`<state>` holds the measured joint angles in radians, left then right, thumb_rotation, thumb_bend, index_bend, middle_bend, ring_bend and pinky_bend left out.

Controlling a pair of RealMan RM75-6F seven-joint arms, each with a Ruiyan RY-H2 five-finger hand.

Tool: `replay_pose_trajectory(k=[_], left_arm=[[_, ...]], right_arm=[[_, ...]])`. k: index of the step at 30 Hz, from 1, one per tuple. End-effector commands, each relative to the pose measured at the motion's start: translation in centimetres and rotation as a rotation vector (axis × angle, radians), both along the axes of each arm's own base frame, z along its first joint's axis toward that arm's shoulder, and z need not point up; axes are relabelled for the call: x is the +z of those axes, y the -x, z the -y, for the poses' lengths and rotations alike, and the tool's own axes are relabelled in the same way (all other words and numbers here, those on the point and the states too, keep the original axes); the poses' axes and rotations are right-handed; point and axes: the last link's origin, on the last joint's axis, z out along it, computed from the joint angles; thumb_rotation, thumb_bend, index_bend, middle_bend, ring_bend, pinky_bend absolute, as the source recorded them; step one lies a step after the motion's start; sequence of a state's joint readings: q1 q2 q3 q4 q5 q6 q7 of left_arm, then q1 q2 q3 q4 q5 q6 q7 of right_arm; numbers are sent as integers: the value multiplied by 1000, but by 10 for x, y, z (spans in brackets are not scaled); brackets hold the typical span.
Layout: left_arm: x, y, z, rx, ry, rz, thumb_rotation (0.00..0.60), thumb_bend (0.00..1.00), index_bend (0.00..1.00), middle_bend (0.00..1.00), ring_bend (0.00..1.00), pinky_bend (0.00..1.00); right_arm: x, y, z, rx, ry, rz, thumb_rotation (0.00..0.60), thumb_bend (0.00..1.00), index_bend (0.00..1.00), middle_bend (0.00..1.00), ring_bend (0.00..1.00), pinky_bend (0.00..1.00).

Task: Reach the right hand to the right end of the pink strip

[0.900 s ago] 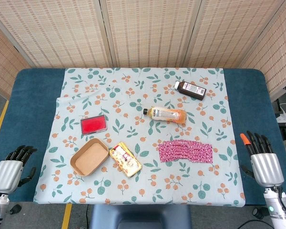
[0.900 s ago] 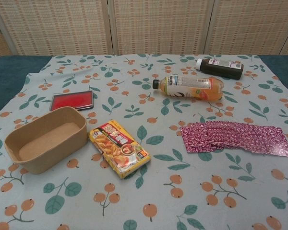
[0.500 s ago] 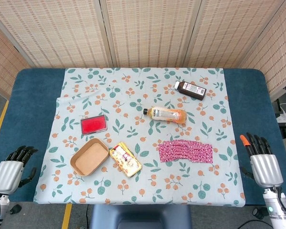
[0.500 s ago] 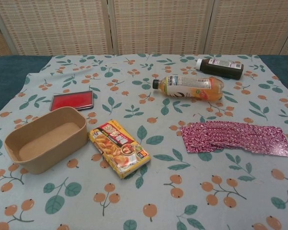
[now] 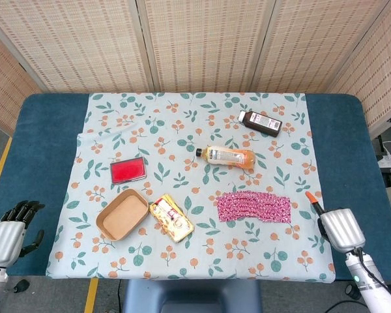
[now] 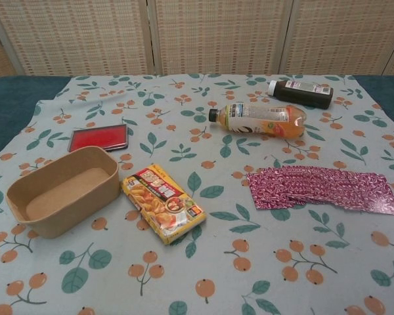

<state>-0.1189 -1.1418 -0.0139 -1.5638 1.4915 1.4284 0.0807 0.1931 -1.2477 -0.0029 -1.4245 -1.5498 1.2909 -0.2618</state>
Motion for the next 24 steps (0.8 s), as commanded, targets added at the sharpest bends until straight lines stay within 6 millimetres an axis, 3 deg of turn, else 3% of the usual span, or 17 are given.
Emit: replay_pose_trajectory(k=[1, 8, 24], left_arm=[[1, 0, 1, 6, -8, -8, 600, 420, 202, 184, 134, 278], [0, 0, 2, 20, 7, -17, 600, 420, 204, 185, 135, 278], [3, -1, 2, 13, -3, -12, 600, 420, 209, 185, 135, 280]], right_arm=[[-17, 6, 8, -13, -101, 27, 600, 828, 99, 765, 825, 737], [-32, 12, 11, -50, -208, 66, 600, 919, 173, 783, 835, 737], [-53, 24, 23, -115, -297, 85, 600, 931, 185, 786, 837, 737]])
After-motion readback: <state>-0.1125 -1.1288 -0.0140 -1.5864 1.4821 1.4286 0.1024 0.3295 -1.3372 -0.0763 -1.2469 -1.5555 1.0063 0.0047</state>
